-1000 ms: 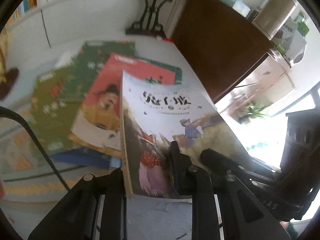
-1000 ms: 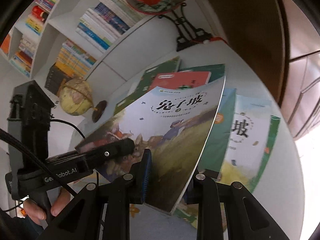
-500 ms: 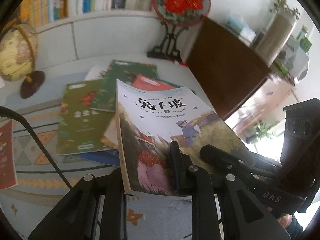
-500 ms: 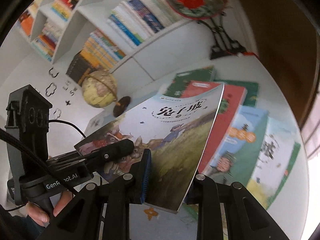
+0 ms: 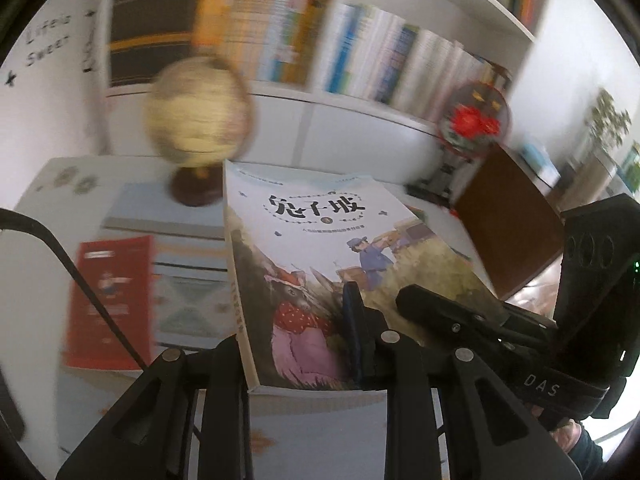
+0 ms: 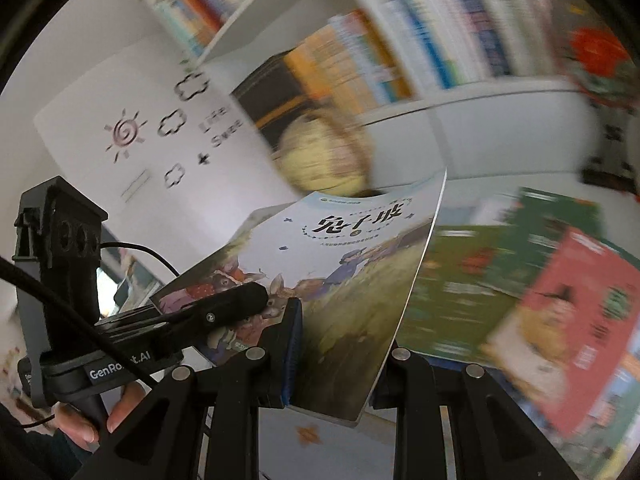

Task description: Organize books

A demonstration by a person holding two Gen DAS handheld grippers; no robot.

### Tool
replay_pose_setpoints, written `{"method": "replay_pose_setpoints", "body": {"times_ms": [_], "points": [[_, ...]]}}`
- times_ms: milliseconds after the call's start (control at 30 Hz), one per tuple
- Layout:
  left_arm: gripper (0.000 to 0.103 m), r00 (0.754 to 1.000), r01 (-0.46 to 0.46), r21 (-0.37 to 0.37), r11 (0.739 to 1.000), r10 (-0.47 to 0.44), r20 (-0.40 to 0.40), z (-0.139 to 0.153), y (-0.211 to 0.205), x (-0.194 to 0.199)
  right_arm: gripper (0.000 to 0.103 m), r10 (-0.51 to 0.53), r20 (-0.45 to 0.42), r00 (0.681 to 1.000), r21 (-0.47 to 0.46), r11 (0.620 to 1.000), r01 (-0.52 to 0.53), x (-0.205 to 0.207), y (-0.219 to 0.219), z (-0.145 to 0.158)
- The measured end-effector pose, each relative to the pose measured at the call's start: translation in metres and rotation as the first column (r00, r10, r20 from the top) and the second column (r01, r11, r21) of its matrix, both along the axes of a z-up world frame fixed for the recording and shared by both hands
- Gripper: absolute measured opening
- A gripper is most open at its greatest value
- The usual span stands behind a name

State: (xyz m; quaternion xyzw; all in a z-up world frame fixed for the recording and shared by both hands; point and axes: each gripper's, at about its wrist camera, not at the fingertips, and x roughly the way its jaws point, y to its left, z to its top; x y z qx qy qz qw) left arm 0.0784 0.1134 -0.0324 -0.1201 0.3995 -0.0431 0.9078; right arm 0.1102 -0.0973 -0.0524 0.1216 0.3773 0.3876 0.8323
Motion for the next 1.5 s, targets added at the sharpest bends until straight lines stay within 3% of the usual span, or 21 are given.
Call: {"method": "replay_pose_setpoints", "body": {"times_ms": [233, 500, 700, 867, 1267, 1367, 1500], "points": [[0.023, 0.998, -0.063, -0.011, 0.998, 0.063, -0.018, -0.023, 0.129, -0.012, 0.025, 0.08, -0.033, 0.996, -0.003, 0.997, -0.08, 0.003, 0.143, -0.017], [0.023, 0.992, -0.092, -0.063, 0.994, 0.086, -0.091, -0.093, 0.217, 0.005, 0.025, 0.104, -0.123, 0.987, -0.063, 0.992, -0.113, 0.02, 0.25, -0.073], [0.023, 0.984, -0.114, -0.116, 0.987, 0.096, -0.153, -0.143, 0.247, 0.004, 0.025, 0.098, -0.216, 0.972, -0.108, 0.986, -0.124, 0.033, 0.28, -0.12], [0.024, 0.977, -0.136, -0.16, 0.978, 0.106, -0.187, -0.165, 0.257, -0.003, 0.025, 0.107, -0.257, 0.96, -0.129, 0.981, -0.144, 0.029, 0.291, -0.141], [0.032, 0.95, -0.202, -0.206, 0.957, 0.14, -0.281, -0.203, 0.259, -0.007, 0.025, 0.1, -0.356, 0.929, -0.173, 0.97, -0.171, 0.046, 0.302, -0.181], [0.037, 0.938, -0.228, -0.184, 0.956, 0.164, -0.305, -0.207, 0.261, -0.011, 0.027, 0.099, -0.413, 0.905, -0.186, 0.964, -0.19, 0.046, 0.304, -0.191], [0.072, 0.916, -0.286, -0.127, 0.95, 0.232, -0.328, -0.201, 0.269, -0.03, 0.033, 0.091, -0.429, 0.899, -0.207, 0.959, -0.196, 0.036, 0.291, -0.188]]}}
